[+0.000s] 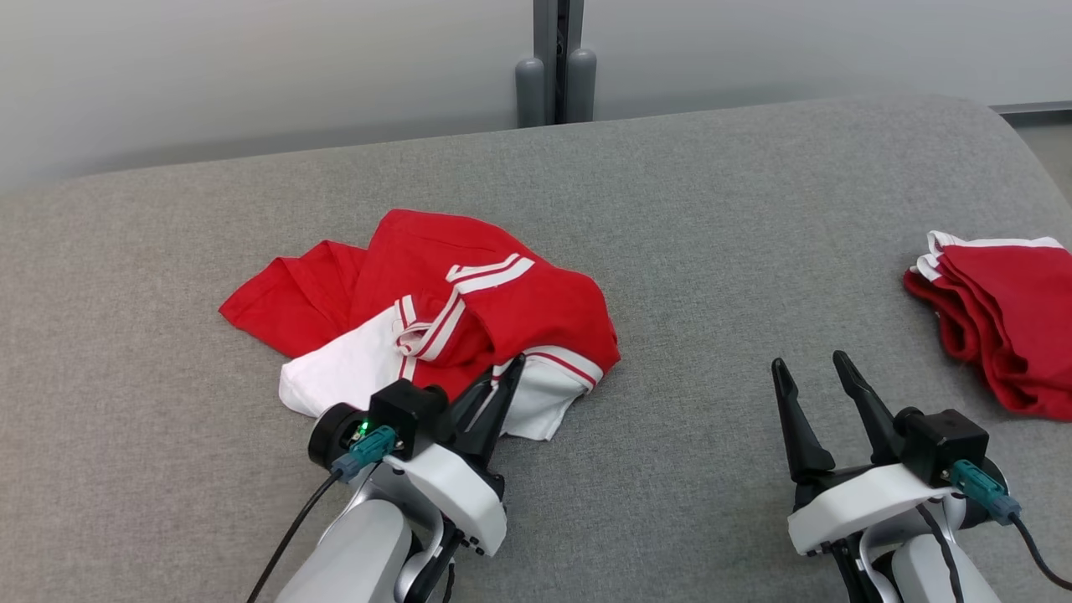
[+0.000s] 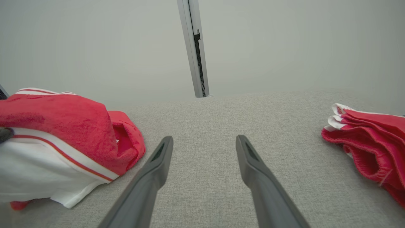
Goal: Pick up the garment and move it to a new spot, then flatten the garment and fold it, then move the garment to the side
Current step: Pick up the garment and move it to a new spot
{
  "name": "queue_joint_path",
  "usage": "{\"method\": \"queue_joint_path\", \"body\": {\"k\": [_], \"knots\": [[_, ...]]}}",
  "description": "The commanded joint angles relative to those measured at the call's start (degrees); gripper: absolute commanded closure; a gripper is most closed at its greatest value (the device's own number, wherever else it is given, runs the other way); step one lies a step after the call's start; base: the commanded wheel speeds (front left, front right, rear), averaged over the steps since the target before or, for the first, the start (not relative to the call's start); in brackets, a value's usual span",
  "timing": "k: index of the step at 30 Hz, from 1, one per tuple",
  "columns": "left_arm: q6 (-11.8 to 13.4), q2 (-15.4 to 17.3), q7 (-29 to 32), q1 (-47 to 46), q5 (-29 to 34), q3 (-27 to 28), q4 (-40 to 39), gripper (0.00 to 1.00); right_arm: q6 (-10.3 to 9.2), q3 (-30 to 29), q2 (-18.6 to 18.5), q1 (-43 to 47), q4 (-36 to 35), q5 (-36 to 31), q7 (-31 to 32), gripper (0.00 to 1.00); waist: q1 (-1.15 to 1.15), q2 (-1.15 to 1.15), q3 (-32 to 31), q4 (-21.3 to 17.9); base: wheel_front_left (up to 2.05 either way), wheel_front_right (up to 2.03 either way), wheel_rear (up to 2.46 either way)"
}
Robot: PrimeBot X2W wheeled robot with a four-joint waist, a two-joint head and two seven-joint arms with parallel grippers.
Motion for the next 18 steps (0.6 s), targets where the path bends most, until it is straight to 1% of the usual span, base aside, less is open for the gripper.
{"method": "queue_joint_path", "body": {"k": [1,2,3,11,12,18], "knots": [[0.77,0.29,-0.11,0.79,-0.78,1.52,-0.90,0.68,-0.02,0.00,-0.33,0.47,0.14,0.31,0.00,0.00,0.00,0.00,-0.70,0.24,0.00,0.00,0.00],[1.10,0.29,-0.11,1.42,-0.24,2.24,-1.28,0.46,-0.02,0.17,-0.32,0.70,0.22,0.42,-0.01,0.00,0.00,0.00,-1.04,0.35,0.00,0.00,0.00],[1.35,0.26,-0.11,2.26,0.35,3.01,-1.52,0.00,-0.02,0.31,-0.32,0.92,0.34,0.44,-0.01,0.00,0.00,0.00,-1.38,0.46,0.00,0.00,0.00],[4.34,0.44,-0.10,9.45,4.54,13.18,-4.26,0.00,-0.02,0.64,-0.32,2.37,1.06,0.39,0.00,0.00,0.00,0.00,-4.36,1.00,0.00,0.00,0.00],[4.34,0.44,-0.10,9.45,4.54,13.18,-4.26,0.00,-0.02,0.64,-0.32,2.37,1.06,0.39,0.00,0.00,0.00,0.00,-4.36,1.00,0.00,0.00,0.00],[6.33,1.06,-0.10,14.95,7.98,21.92,-6.77,0.00,-0.02,0.59,-0.33,3.47,1.18,-0.30,0.00,0.00,0.00,0.00,-6.10,1.46,0.00,0.00,0.00]]}}
